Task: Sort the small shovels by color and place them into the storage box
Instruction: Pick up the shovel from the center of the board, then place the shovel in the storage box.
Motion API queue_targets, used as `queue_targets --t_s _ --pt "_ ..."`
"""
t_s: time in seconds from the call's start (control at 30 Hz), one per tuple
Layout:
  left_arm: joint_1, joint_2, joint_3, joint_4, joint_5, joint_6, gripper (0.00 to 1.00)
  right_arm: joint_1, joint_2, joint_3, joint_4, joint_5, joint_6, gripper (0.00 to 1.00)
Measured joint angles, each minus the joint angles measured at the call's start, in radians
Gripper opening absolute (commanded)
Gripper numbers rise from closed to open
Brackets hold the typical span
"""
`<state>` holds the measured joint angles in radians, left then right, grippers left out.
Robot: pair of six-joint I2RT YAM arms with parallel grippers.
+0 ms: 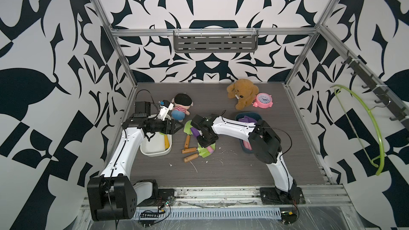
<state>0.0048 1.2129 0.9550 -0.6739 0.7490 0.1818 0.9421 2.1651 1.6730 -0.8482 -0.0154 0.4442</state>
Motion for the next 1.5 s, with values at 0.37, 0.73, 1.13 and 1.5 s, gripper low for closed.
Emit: queue_targets --t_s 0.37,0.73,1.13,1.5 --pt "0.000 0.015 -0.051 0.112 0.119 -0.159 0.71 0.000 -0.275 -0.194 0.153 0.074 0.029 0.16" --pt "-0.118 0.123 -0.057 0.222 0.171 -0.299 0.70 -0.029 -0.437 -0.263 0.225 0.118 0.016 0.16" --pt "-0.267 0.274 0.120 0.108 0.098 -0.183 0.69 -0.525 -0.544 -0.363 -0.117 0.114 -0.112 0.17" --pt "-0.267 0.247 0.086 0.084 0.051 -0.143 0.71 -0.686 -0.498 -0.398 -0.210 0.115 -0.203 0.20"
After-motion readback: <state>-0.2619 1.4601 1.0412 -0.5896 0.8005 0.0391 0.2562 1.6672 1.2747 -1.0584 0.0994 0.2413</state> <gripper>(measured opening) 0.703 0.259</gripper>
